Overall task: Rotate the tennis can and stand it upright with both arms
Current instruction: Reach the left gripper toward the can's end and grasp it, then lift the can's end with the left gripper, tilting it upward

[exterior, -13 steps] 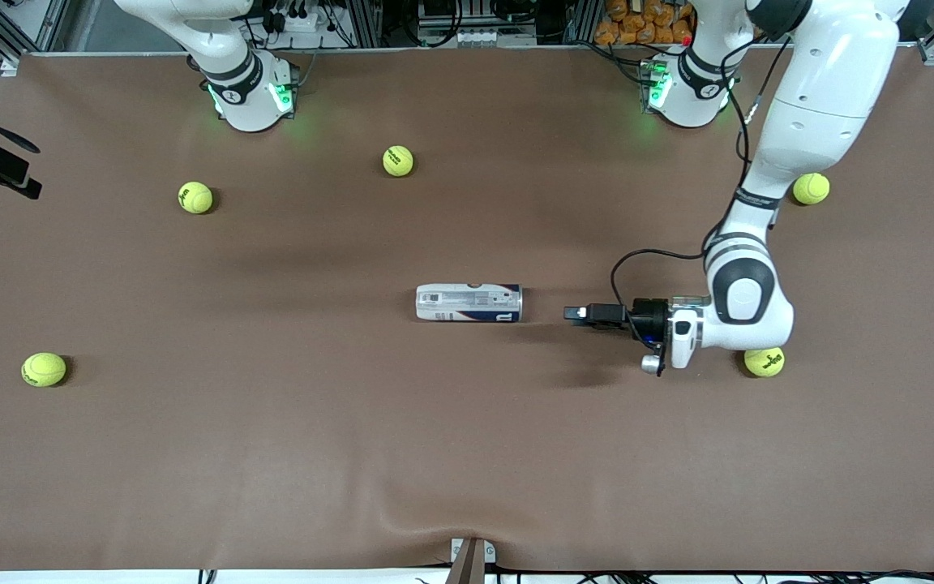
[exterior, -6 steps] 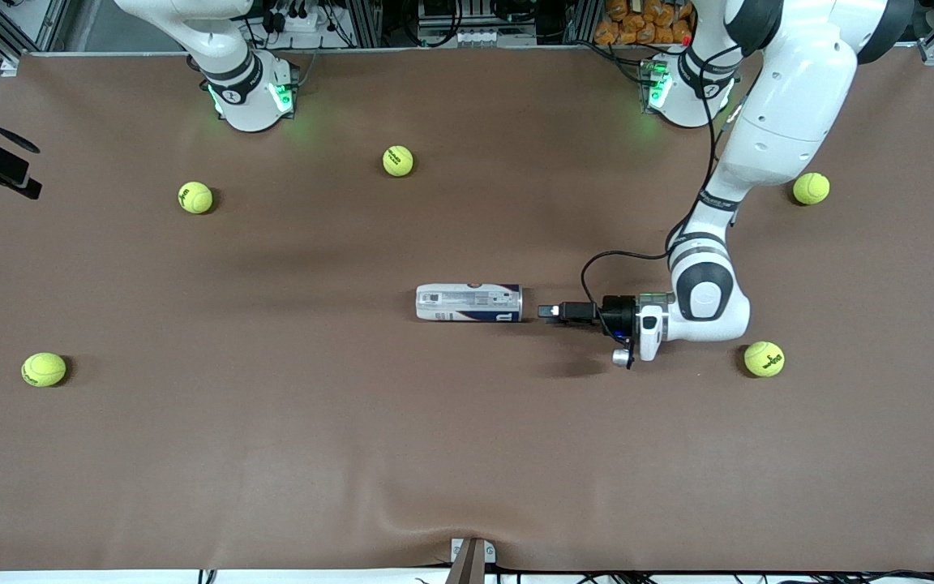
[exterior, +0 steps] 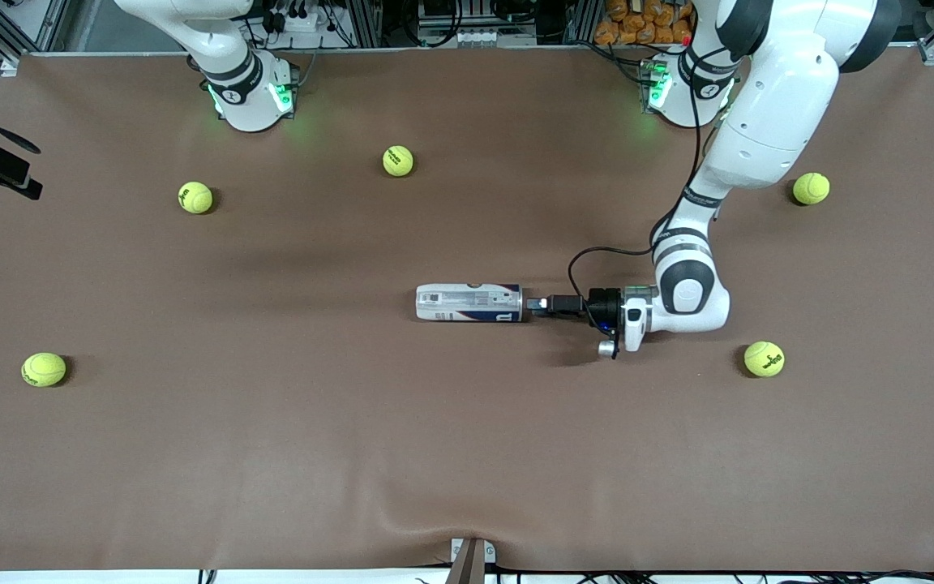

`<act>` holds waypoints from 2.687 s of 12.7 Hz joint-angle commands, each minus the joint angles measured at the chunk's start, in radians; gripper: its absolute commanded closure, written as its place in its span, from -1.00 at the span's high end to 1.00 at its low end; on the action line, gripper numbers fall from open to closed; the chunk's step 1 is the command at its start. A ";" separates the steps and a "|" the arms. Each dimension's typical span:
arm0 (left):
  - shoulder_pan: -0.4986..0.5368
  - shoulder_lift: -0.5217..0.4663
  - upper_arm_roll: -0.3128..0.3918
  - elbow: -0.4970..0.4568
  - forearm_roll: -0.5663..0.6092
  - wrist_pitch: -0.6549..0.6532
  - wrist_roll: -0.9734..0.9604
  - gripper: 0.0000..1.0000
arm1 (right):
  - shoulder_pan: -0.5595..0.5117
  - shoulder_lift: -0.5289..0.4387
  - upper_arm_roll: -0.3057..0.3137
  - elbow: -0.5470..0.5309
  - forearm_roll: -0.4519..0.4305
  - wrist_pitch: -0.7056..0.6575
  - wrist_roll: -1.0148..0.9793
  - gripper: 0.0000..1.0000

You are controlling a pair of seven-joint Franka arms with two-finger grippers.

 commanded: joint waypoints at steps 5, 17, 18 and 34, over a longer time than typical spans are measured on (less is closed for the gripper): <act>-0.074 -0.011 -0.004 0.004 -0.137 0.044 0.034 1.00 | -0.021 -0.004 0.013 -0.007 0.027 0.008 -0.016 1.00; -0.058 -0.017 -0.002 -0.008 -0.130 0.034 0.139 -1.00 | -0.019 -0.002 0.013 -0.009 0.027 0.006 -0.016 1.00; -0.056 -0.032 -0.002 -0.006 -0.130 0.032 0.136 -1.00 | -0.018 -0.002 0.013 -0.009 0.027 0.008 -0.016 1.00; -0.076 -0.316 0.018 0.174 0.523 0.166 -0.708 -1.00 | -0.016 -0.002 0.015 -0.009 0.024 0.008 -0.021 1.00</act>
